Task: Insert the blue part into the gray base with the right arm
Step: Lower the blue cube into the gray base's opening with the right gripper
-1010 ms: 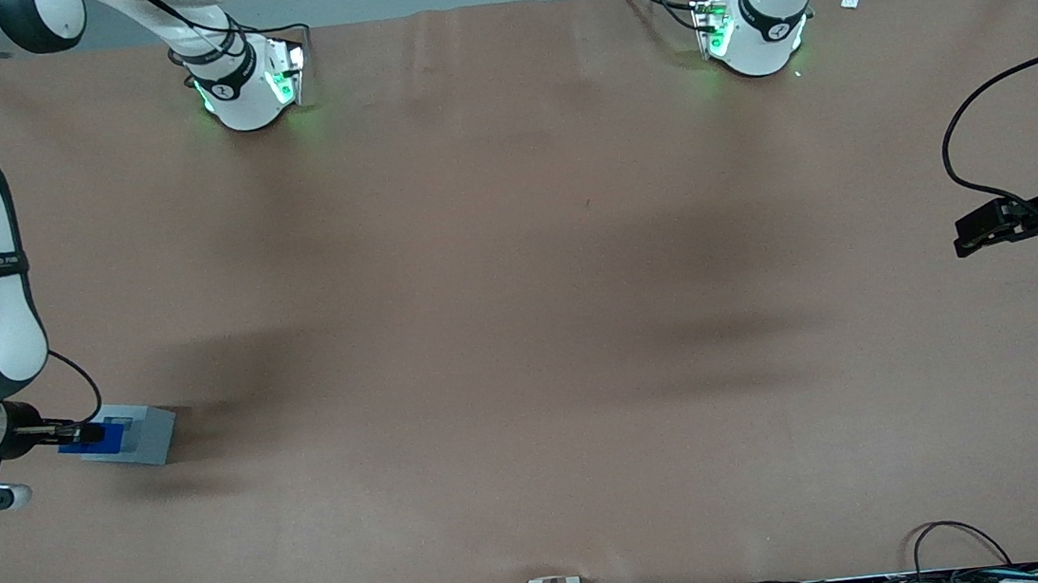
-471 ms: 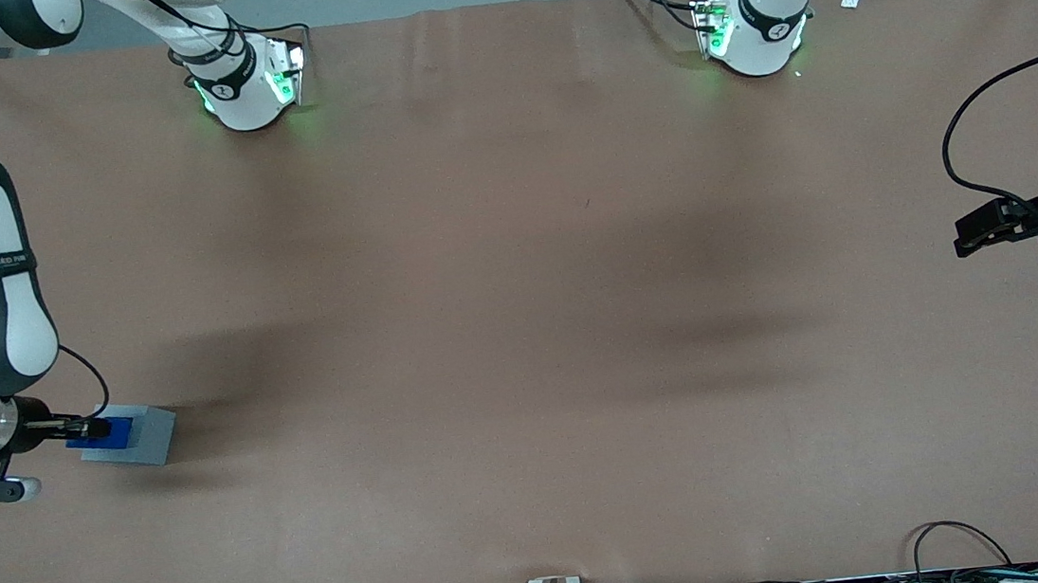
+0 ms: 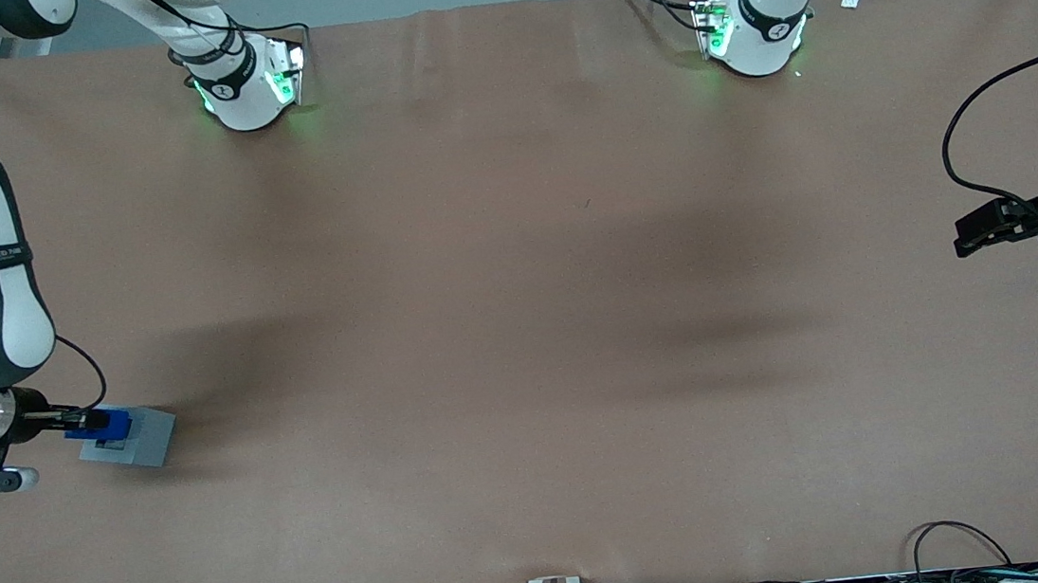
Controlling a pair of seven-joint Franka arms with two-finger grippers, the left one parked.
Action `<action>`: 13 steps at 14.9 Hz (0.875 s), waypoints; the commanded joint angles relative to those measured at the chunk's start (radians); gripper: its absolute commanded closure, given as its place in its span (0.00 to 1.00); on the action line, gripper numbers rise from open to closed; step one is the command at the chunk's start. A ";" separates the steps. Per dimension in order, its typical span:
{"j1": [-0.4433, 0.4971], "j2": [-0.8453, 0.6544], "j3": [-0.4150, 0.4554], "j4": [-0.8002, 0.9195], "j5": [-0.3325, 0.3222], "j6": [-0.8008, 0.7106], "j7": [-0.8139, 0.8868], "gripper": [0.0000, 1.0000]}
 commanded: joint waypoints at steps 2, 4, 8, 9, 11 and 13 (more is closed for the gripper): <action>-0.017 -0.033 0.020 -0.038 0.008 0.042 -0.011 1.00; -0.014 -0.033 0.020 -0.037 0.026 0.044 -0.011 1.00; -0.018 -0.032 0.018 -0.035 0.063 0.051 -0.004 1.00; -0.020 -0.030 0.018 -0.035 0.061 0.053 -0.004 1.00; -0.022 -0.029 0.018 -0.035 0.060 0.051 -0.004 1.00; -0.025 -0.029 0.015 -0.035 0.060 0.047 -0.004 1.00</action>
